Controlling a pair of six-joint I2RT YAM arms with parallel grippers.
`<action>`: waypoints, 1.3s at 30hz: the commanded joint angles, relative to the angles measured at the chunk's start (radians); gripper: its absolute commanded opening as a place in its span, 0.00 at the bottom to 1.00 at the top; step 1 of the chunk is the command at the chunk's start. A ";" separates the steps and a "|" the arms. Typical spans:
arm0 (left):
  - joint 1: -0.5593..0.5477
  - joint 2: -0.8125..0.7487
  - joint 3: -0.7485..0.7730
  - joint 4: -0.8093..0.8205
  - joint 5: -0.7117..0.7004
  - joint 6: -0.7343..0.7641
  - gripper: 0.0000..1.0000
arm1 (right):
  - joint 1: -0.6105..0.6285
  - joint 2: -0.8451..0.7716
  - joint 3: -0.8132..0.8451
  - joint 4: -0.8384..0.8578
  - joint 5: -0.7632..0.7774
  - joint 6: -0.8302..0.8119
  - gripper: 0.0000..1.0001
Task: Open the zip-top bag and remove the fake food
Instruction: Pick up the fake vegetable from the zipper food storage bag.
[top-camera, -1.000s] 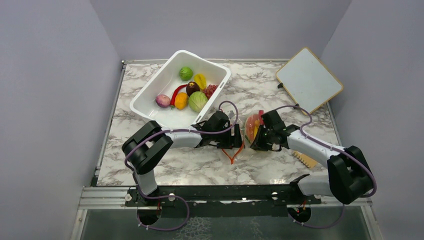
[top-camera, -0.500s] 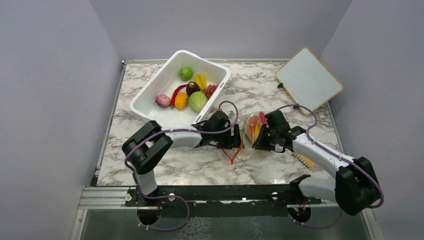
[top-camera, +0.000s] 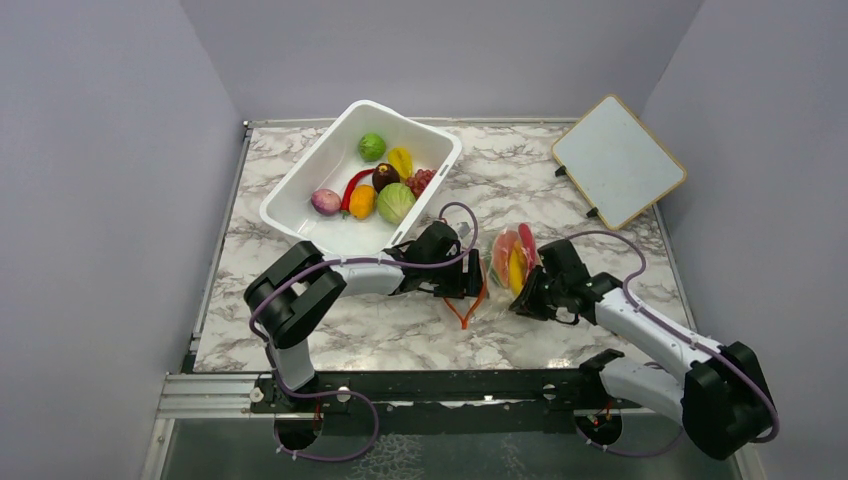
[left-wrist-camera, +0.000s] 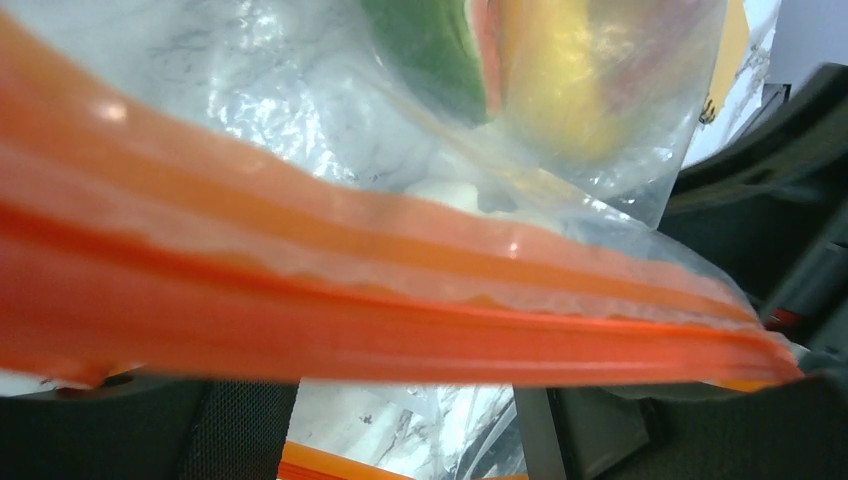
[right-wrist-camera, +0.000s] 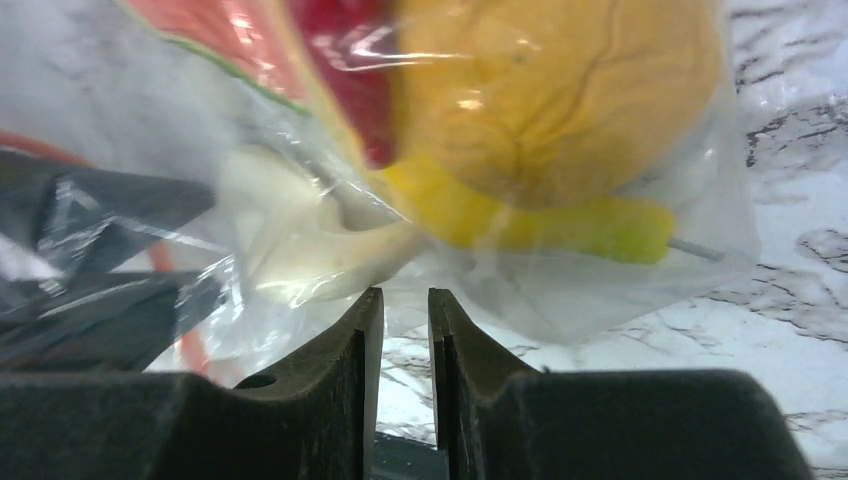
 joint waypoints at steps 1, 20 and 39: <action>-0.003 0.013 0.007 0.032 0.069 0.037 0.71 | -0.004 0.062 -0.034 0.112 -0.021 0.040 0.24; -0.003 0.010 0.063 -0.010 0.106 0.176 0.72 | -0.004 0.089 0.017 0.098 0.002 0.002 0.23; -0.003 0.039 0.102 -0.142 -0.031 0.132 0.52 | -0.004 0.045 0.049 0.081 0.086 0.008 0.24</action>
